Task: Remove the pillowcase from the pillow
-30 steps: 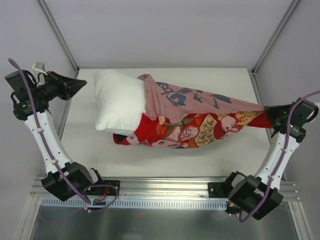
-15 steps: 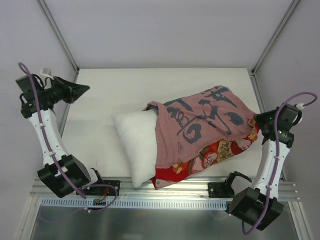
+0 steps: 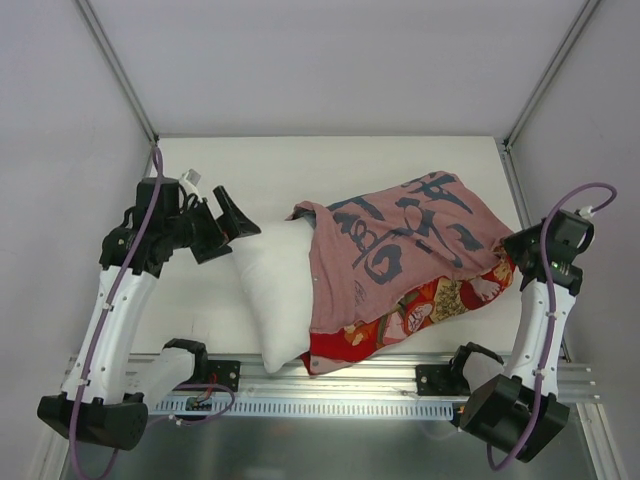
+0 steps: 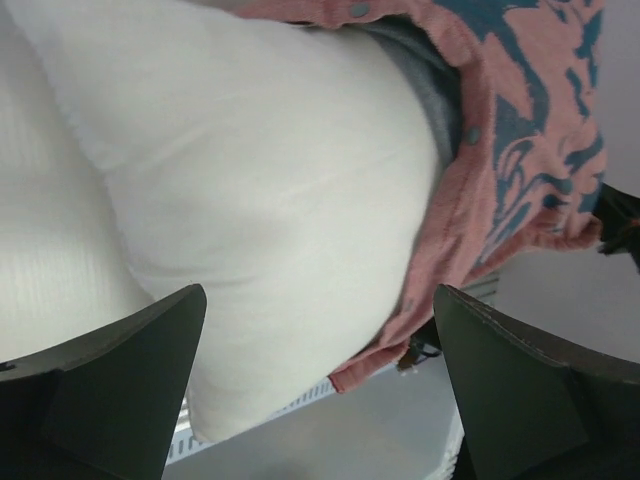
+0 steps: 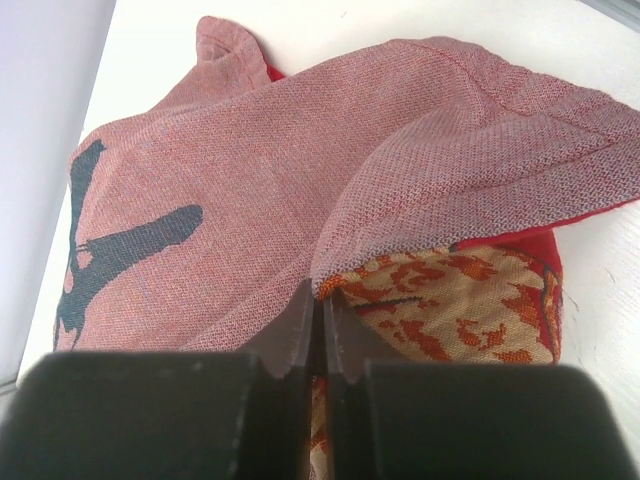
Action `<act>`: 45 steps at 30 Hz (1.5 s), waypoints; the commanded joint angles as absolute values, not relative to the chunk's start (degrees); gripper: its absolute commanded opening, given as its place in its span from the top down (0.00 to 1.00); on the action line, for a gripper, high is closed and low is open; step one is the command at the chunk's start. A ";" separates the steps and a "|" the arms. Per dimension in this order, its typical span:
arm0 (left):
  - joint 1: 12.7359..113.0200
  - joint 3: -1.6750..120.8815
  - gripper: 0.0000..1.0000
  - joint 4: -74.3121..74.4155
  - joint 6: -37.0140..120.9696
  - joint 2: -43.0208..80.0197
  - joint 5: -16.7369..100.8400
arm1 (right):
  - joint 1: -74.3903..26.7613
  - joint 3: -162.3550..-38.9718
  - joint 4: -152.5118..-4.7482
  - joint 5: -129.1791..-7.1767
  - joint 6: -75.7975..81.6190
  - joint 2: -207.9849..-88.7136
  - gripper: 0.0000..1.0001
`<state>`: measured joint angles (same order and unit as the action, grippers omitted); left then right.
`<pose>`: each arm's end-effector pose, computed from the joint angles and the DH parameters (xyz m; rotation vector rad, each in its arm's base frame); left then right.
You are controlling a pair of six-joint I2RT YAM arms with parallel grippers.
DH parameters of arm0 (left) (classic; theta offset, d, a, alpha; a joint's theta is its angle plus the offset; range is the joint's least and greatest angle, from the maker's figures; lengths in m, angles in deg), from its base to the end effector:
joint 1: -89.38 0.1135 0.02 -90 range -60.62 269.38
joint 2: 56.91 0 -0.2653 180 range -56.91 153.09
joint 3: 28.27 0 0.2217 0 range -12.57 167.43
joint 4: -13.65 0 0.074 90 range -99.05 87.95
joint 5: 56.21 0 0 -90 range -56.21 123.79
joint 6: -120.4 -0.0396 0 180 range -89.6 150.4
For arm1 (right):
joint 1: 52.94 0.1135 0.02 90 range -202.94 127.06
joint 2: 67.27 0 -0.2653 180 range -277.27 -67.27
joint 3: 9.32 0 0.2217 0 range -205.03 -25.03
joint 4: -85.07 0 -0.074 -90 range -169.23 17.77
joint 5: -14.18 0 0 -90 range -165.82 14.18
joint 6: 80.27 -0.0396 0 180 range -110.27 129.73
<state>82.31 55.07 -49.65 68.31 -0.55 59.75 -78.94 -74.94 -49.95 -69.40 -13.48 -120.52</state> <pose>0.1556 -0.0368 0.3700 -0.3490 2.2629 -0.9246 0.1577 -0.0720 0.3125 0.8298 1.9696 0.0913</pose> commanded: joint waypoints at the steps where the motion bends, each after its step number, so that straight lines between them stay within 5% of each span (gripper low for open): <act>1: 77.97 52.13 0.01 -55.92 69.42 -3.02 47.09 | -78.17 -74.69 -49.69 -68.53 -11.28 -120.09 0.99; 11: 73.56 40.09 0.01 -54.80 71.97 -4.96 53.54 | -76.32 -74.60 -49.61 -68.52 -11.10 -120.09 0.99; 18: 73.21 28.41 0.01 -38.02 78.12 -6.90 64.54 | -72.90 -74.78 -49.78 -69.84 -11.81 -120.27 0.99; 29: 71.10 13.99 0.02 -15.27 82.60 -0.40 61.48 | -66.39 -73.98 -51.28 -71.86 -13.83 -121.93 0.99; 31: 70.22 13.80 0.16 -12.17 84.45 0.04 61.30 | -64.99 -73.90 -51.19 -72.74 -13.92 -122.38 0.99; 32: 70.04 14.50 0.31 -11.55 84.71 0.57 60.95 | -64.63 -73.81 -51.19 -72.92 -13.83 -122.55 0.99; 33: 70.04 15.29 0.76 -11.54 84.71 1.01 60.86 | -64.28 -73.81 -51.19 -73.09 -13.83 -122.64 0.99; 34: 69.95 16.08 0.96 -11.63 84.71 1.36 61.12 | -64.28 -73.72 -51.19 -73.18 -13.74 -122.81 0.99; 41: 73.63 30.55 1.00 -22.25 80.50 -3.19 59.10 | -64.10 -75.91 -48.56 -74.32 -10.85 -123.43 0.99; 45: 89.06 40.24 1.00 -28.06 75.59 -4.17 68.47 | -64.37 -79.76 -46.80 -75.47 -9.52 -124.04 0.99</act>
